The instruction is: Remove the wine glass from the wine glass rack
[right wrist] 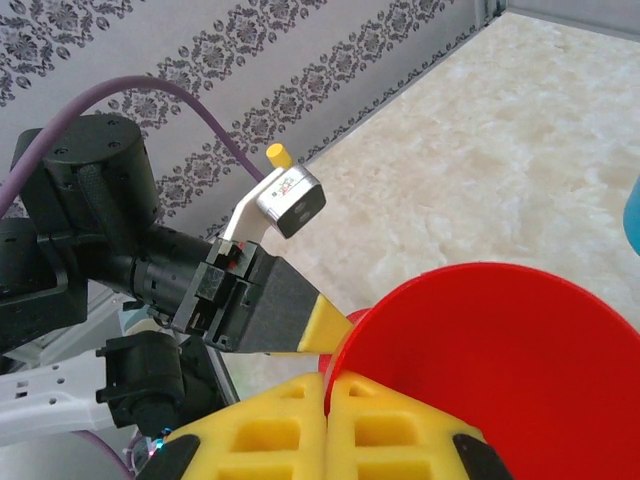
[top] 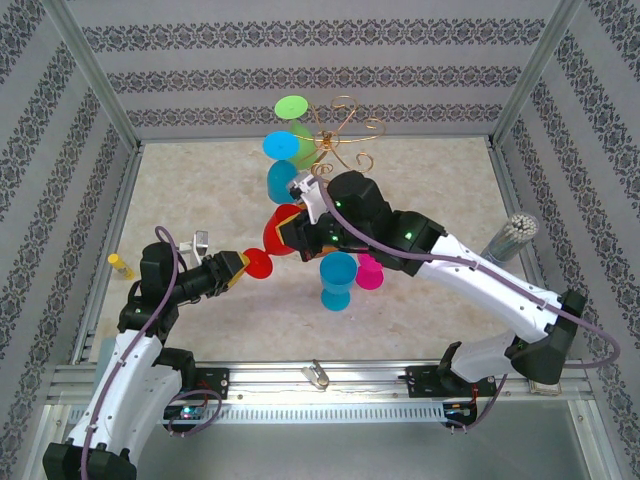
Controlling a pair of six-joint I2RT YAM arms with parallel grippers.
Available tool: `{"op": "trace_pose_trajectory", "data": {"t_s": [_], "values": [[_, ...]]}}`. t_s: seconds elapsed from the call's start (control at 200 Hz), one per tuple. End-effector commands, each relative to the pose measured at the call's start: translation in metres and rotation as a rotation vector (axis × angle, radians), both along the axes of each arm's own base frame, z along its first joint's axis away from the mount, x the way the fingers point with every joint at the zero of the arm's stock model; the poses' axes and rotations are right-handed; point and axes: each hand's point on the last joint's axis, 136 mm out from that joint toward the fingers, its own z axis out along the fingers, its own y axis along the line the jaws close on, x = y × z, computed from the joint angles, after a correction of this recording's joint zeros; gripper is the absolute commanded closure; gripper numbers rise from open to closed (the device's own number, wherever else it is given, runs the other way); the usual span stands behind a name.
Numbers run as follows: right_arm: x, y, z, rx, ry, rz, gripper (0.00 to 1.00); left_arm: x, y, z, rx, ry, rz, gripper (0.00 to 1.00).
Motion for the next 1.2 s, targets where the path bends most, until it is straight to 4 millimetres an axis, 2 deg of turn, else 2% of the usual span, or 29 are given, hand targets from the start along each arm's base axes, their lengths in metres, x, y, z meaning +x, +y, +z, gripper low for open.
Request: {"op": "trace_pose_trajectory", "data": {"t_s": [0.0,0.335,0.605,0.754,1.199], "values": [[-0.005,-0.009,0.006,0.006,-0.024,-0.021,1.0,0.001,0.002,0.014,0.009,-0.04,0.01,0.58],[-0.01,-0.026,0.003,-0.021,-0.045,-0.068,1.0,0.005,0.005,0.024,0.028,-0.066,0.024,0.53],[-0.031,-0.05,0.022,0.0,-0.065,-0.088,1.0,0.012,0.007,0.028,0.053,-0.082,0.034,0.53],[-0.048,-0.065,0.027,-0.022,-0.072,-0.097,1.0,0.015,0.01,0.03,0.088,-0.091,0.041,0.53],[-0.084,-0.108,0.009,-0.135,-0.031,-0.143,1.0,0.026,0.015,0.045,0.166,-0.145,0.052,0.53]]}}
